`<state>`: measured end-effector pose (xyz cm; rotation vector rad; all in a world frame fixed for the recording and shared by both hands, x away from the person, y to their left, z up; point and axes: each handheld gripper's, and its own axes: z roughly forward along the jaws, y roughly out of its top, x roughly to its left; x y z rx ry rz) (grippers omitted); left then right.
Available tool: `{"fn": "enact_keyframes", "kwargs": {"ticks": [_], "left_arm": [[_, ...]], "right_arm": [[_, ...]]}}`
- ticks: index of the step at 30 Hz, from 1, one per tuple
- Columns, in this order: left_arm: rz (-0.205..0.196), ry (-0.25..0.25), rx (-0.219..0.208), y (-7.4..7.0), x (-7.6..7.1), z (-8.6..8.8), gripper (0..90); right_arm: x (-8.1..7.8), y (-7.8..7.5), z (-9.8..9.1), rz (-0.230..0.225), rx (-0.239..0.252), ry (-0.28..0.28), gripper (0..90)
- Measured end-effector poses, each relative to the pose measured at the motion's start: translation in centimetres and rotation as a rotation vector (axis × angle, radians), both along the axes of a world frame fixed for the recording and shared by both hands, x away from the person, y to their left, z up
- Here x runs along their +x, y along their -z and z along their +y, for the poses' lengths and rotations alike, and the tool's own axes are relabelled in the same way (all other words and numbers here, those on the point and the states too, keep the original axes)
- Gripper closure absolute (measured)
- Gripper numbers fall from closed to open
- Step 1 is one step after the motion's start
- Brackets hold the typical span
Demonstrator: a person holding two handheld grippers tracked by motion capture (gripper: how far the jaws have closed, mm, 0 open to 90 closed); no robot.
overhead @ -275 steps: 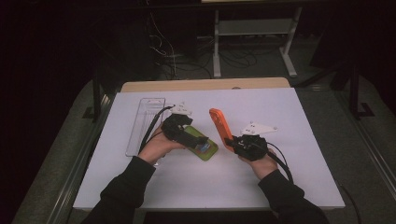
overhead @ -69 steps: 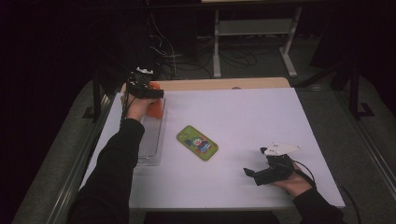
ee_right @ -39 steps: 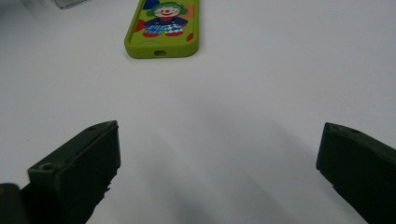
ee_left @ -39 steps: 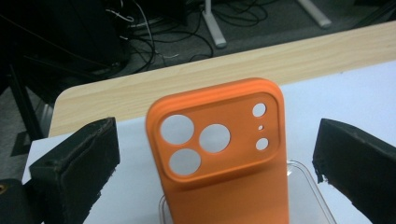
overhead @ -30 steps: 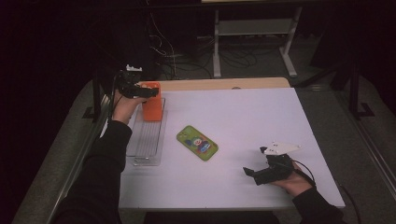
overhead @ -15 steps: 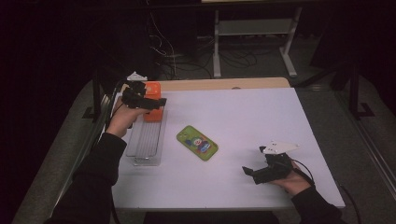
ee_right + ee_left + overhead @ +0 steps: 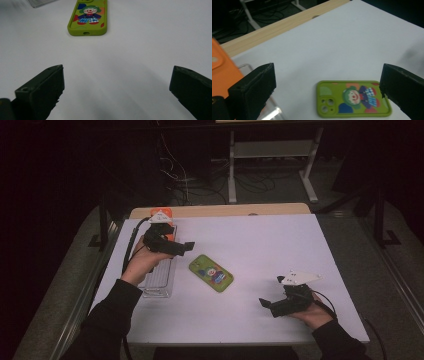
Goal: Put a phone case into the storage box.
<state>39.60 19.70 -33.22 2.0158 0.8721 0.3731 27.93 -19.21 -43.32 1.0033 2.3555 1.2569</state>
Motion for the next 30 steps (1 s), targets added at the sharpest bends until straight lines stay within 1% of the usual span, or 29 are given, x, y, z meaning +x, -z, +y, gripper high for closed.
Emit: {"fn": "enact_keyframes", "kwargs": {"ticks": [1, 2, 3, 6, 8, 9, 12, 13, 14, 17, 18, 19, 20, 22, 25, 27, 28, 30], "left_arm": [[0.004, 0.013, 0.012, 0.1, -0.2, -0.2, 0.4], [0.005, 0.021, 0.014, 0.2, -0.5, -0.5, 0.4], [0.008, 0.025, 0.001, 0.4, -0.7, -0.8, 0.4], [0.015, 0.058, -0.007, 0.8, -1.4, -1.5, 0.4], [0.018, 0.074, -0.004, 1.1, -1.8, -1.9, 0.4], [0.021, 0.096, -0.006, 1.4, -2.3, -2.3, 0.4], [0.027, 0.106, -0.014, 1.8, -2.8, -2.7, 0.4], [0.028, 0.117, -0.008, 2.0, -3.0, -2.8, 0.4], [0.026, 0.120, -0.014, 2.2, -3.3, -3.1, 0.4], [0.023, 0.145, 0.000, 2.8, -4.2, -3.8, 0.4], [0.017, 0.150, 0.004, 3.0, -4.5, -4.0, 0.4], [0.013, 0.155, 0.006, 3.1, -4.7, -4.1, 0.4], [0.017, 0.155, -0.003, 3.2, -4.9, -4.2, 0.4], [0.010, 0.170, 0.000, 3.6, -5.4, -4.4, 0.4], [0.005, 0.191, 0.009, 4.4, -6.1, -4.7, 0.4], [0.010, 0.201, 0.018, 4.9, -6.5, -4.7, 0.4], [-0.008, 0.213, 0.042, 5.1, -6.6, -4.6, 0.4], [-0.025, 0.217, 0.057, 5.6, -6.9, -4.4, 0.4]], "right_arm": [[0.0, 0.0, 0.0, -0.003, -0.005, -0.003, 0.0], [0.0, 0.0, 0.0, -0.002, -0.004, -0.002, 0.0], [0.0, 0.0, 0.0, -0.003, -0.004, -0.005, 0.0], [0.0, -0.1, 0.0, 0.000, -0.003, -0.009, 0.0], [0.0, -0.1, 0.0, -0.004, -0.001, -0.009, 0.0], [0.0, -0.1, -0.1, 0.000, 0.000, -0.009, 0.0], [0.0, 0.0, -0.2, 0.009, -0.005, -0.005, 0.0], [0.0, 0.0, -0.2, 0.014, -0.005, -0.004, 0.0], [-0.1, 0.0, -0.3, 0.012, -0.002, -0.003, 0.0], [-0.1, 0.0, -0.5, 0.010, -0.014, -0.004, 0.0], [-0.1, -0.1, -0.6, 0.011, -0.008, 0.001, 0.0], [-0.1, -0.1, -0.8, -0.001, -0.009, -0.002, 0.0], [-0.1, -0.2, -0.8, 0.002, -0.006, 0.003, 0.0], [0.0, -0.2, -0.9, 0.003, 0.001, 0.003, 0.0], [0.0, -0.2, -0.9, 0.013, 0.000, 0.008, 0.0], [0.0, -0.2, -0.9, 0.014, 0.000, 0.002, 0.0], [0.0, -0.2, -0.9, 0.015, -0.001, 0.000, 0.0], [0.1, -0.2, -0.9, 0.011, -0.011, 0.001, 0.0]]}}
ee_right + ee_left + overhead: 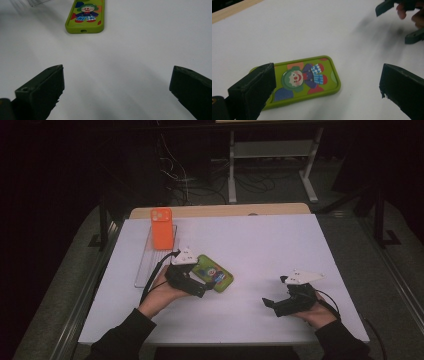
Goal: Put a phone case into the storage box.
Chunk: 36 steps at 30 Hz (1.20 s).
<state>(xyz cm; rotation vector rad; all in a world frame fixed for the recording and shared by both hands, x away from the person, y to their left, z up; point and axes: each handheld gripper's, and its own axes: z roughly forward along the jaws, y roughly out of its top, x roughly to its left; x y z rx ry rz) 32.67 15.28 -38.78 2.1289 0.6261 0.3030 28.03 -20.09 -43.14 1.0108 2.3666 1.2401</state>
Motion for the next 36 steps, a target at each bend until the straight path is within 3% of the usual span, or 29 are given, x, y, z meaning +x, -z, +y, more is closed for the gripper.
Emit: {"fn": "enact_keyframes", "kwargs": {"ticks": [5, 11, 12, 17, 19, 22, 36], "left_arm": [[-0.004, 0.015, -0.021, 0.8, -0.3, 0.5, 0.4], [0.028, 0.015, -0.042, 1.7, -0.2, 0.8, 0.4], [0.025, 0.017, -0.041, 1.8, -0.1, 0.8, 0.4], [0.009, 0.030, -0.039, 2.0, 0.0, 0.9, 0.5], [0.015, 0.032, -0.065, 2.1, 0.1, 1.1, 0.5], [0.005, 0.025, -0.069, 2.2, 0.1, 1.2, 0.5], [-0.009, 0.019, -0.094, 1.5, 0.5, 2.1, 0.5]], "right_arm": [[0.0, -0.1, -0.1, 0.008, 0.001, 0.014, 0.0], [0.2, -0.4, 0.0, 0.036, -0.002, 0.020, 0.0], [0.2, -0.5, 0.0, 0.056, -0.001, 0.020, 0.0], [0.4, -1.0, 0.4, 0.065, -0.021, 0.016, 0.0], [0.5, -1.2, 0.7, 0.085, -0.024, 0.014, 0.0], [0.8, -1.7, 1.1, 0.115, -0.017, 0.015, 0.0], [2.2, -3.3, 2.1, 0.116, -0.010, 0.010, 0.0]]}}
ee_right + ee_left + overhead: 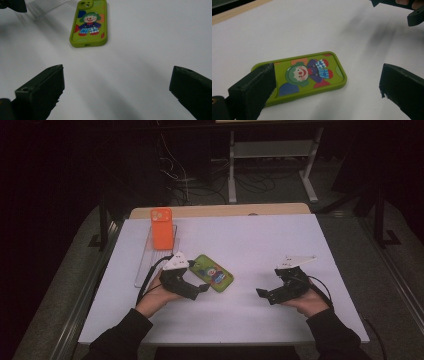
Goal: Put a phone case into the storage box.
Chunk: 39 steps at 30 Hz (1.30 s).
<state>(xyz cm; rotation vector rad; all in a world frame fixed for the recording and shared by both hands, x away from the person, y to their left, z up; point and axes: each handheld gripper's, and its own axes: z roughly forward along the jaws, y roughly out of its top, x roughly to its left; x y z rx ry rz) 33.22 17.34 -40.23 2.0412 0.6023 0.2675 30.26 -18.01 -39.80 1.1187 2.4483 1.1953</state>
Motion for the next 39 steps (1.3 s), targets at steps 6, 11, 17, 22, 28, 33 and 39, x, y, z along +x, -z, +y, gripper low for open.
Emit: {"fn": "enact_keyframes", "kwargs": {"ticks": [6, 11, 17, 22, 28, 33, 39], "left_arm": [[0.008, -0.005, -0.019, -0.3, 0.5, 0.4, 0.5], [0.010, 0.007, -0.001, -0.2, 0.5, 0.3, 0.5], [0.007, 0.013, 0.007, 0.0, 0.5, 0.3, 0.5], [0.014, 0.010, -0.011, 0.0, 0.4, 0.4, 0.5], [0.016, 0.014, -0.018, 0.0, 0.5, 0.5, 0.5], [0.017, 0.015, -0.019, 0.0, 0.5, 0.5, 0.5], [0.010, 0.019, -0.014, 0.0, 0.5, 0.5, 0.5]], "right_arm": [[0.8, -0.8, 0.7, -0.026, 0.015, -0.009, 0.0], [1.6, -1.7, 1.5, -0.028, 0.022, -0.007, 0.0], [2.3, -2.1, 2.7, -0.020, 0.005, -0.022, 0.0], [3.1, -2.3, 3.8, -0.003, -0.009, -0.029, 0.0], [4.2, -2.1, 5.4, 0.019, -0.028, -0.034, 0.0], [4.9, -1.7, 7.1, 0.043, -0.050, -0.048, 0.0], [5.6, -1.1, 8.8, 0.054, -0.075, -0.067, 0.0]]}}
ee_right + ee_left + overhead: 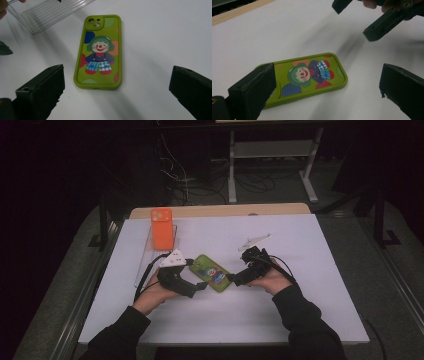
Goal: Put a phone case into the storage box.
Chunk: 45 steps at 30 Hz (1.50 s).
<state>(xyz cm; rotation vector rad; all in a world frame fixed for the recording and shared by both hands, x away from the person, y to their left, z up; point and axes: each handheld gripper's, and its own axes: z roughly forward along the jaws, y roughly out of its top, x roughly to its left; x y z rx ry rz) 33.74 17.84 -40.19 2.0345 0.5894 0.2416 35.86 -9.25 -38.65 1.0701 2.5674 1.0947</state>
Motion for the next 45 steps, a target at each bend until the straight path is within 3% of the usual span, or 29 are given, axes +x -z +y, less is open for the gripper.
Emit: {"fn": "enact_keyframes", "kwargs": {"ticks": [22, 35, 45], "left_arm": [[0.008, -0.002, 0.001, 0.0, 0.0, 0.0, 0.5], [0.009, -0.001, -0.001, 0.0, 0.0, 0.0, 0.5], [0.008, -0.001, -0.003, 0.0, 0.0, 0.1, 0.5]], "right_arm": [[2.4, 3.9, 6.9, 0.047, -0.123, -0.041, 2.1], [2.6, 5.6, 7.9, 0.045, -0.201, -0.037, 8.7], [2.5, 5.4, 7.9, 0.052, -0.205, -0.024, 14.8]]}}
